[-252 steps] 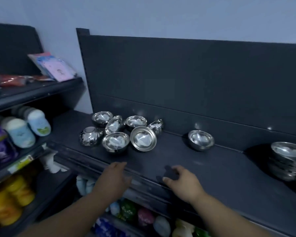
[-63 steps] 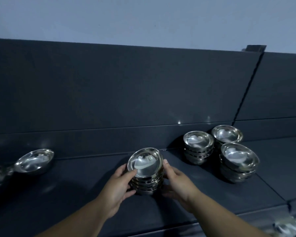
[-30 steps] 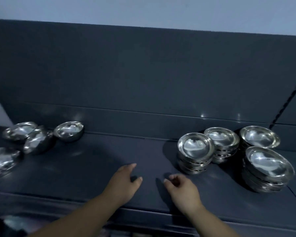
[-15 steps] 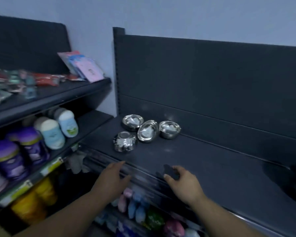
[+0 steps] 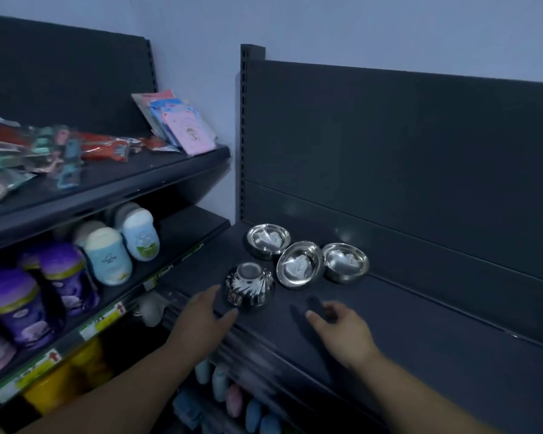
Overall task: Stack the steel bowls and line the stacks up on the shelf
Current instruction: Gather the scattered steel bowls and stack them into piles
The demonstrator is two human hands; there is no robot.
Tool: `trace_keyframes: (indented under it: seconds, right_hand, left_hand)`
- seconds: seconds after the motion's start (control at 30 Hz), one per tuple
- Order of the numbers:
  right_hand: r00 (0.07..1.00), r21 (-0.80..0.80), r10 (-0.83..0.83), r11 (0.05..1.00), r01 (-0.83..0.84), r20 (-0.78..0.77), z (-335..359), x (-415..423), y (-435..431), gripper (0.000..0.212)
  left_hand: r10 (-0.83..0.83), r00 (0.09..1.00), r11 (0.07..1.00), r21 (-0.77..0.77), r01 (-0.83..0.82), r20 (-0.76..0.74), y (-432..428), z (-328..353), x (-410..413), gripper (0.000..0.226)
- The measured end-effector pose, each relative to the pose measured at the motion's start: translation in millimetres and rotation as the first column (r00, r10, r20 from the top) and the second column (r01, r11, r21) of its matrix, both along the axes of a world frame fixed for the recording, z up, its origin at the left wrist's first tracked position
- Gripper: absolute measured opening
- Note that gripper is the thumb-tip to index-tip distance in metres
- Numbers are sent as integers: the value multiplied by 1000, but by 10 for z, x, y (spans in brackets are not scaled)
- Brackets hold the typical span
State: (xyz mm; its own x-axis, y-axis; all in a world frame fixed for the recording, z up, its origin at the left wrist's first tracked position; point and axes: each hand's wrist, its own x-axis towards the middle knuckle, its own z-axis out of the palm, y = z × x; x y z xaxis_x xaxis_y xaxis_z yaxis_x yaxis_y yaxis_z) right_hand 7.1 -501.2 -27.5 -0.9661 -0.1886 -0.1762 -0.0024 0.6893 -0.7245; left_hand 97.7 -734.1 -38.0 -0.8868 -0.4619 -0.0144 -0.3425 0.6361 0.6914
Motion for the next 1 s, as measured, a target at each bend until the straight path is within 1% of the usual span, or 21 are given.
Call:
trace_keyframes:
  seconds: [0.07, 0.17, 0.23, 0.37, 0.47, 0.53, 0.6, 0.67, 0.73, 0.83, 0.9, 0.97, 1.0]
  right_hand:
    - [1000, -29, -9, 1000, 10, 26, 1, -212, -16, 54]
    - [998, -80, -26, 996, 30, 49, 31, -491, -70, 61]
    - [997, -108, -33, 993, 40, 65, 60, -624, -111, 62]
    - [989, -202, -52, 976, 79, 136, 17, -794, -214, 41]
    - [963, -327, -70, 932, 155, 259, -55, -859, -306, 35]
    - [939, -391, -80, 895, 215, 333, -80, -876, -365, 31]
    - [923, -428, -106, 863, 270, 369, -107, -879, -408, 25]
    - [919, -440, -150, 842, 312, 365, -119, -866, -428, 22]
    - [918, -439, -187, 833, 337, 350, -106, -835, -427, 17]
    - [915, -439, -222, 823, 362, 337, -51, -751, -411, 10]
    - [914, -436, -255, 817, 378, 315, -19, -687, -397, 10]
    - [915, -421, -293, 819, 389, 277, 16, -624, -380, 9]
    - [915, -412, -310, 821, 395, 258, 36, -598, -371, 9]
  left_hand:
    - [8, 999, 1000, -26, -9, -31, 37, 21, -210, 64]
    - [47, 999, 998, -43, -47, -11, 54, 24, -479, 82]
    - [62, 998, 997, -37, -63, -3, 57, 17, -623, 87]
    - [32, 999, 998, -49, -32, 1, 43, -31, -821, 93]
    - [-58, 997, 997, -45, 61, 59, -6, -94, -907, 103]
    - [-149, 979, 984, -76, 161, 140, -42, -127, -943, 110]
    - [-210, 956, 965, -114, 236, 206, -87, -163, -962, 118]
    - [-238, 946, 953, -135, 271, 221, -131, -188, -967, 122]
    - [-254, 947, 952, -123, 281, 196, -174, -212, -975, 123]
    - [-297, 944, 943, -108, 314, 144, -242, -230, -979, 119]
    - [-329, 938, 933, -114, 340, 106, -285, -215, -980, 116]
    - [-327, 943, 941, -67, 331, 57, -313, -149, -989, 113]
    - [-309, 951, 951, -11, 309, 32, -323, -99, -999, 111]
